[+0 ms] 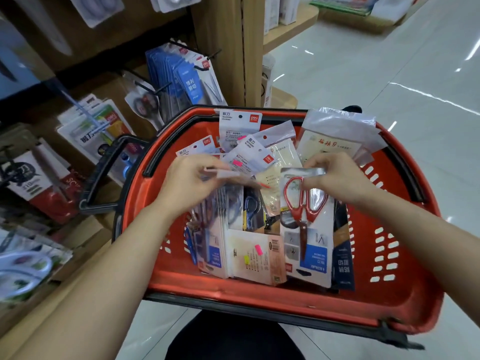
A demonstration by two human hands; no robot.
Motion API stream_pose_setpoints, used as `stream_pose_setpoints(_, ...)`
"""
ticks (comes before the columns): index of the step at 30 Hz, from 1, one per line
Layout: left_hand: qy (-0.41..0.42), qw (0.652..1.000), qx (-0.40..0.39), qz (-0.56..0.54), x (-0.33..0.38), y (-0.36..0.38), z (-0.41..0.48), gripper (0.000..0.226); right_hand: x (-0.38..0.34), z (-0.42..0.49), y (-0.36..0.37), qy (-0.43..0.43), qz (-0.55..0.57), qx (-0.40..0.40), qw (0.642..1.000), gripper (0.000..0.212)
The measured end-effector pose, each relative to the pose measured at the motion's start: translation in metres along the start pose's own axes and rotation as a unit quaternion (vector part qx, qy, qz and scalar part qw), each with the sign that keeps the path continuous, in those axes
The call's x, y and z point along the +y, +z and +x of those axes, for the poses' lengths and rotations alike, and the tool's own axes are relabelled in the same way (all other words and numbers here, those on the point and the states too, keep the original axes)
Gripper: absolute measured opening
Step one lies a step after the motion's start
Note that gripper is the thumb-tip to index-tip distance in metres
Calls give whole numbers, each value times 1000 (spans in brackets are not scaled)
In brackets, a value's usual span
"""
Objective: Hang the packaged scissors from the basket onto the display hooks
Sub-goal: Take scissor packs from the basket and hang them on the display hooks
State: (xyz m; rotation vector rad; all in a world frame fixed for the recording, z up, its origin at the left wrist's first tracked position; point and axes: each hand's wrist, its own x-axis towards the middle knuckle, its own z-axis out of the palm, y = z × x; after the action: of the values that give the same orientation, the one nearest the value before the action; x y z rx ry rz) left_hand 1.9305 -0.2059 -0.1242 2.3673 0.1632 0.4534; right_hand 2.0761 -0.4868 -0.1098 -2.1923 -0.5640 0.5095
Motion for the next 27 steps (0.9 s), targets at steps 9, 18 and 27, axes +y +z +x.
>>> stream_pose_setpoints(9, -1, 939, -336, 78, 3, 13, -17, 45, 0, 4, -33, -23, 96, 155, 983, 14)
stream_pose_setpoints(18, -149, 892, -423, 59, 22, 2, -17, 116, 2, 8, -37, -10, 111, 120, 986, 13)
stream_pose_setpoints(27, -331, 912, -203, -132, 27, 29, -11, 84, 3, 5, -42, -2, 138, 128, 982, 5)
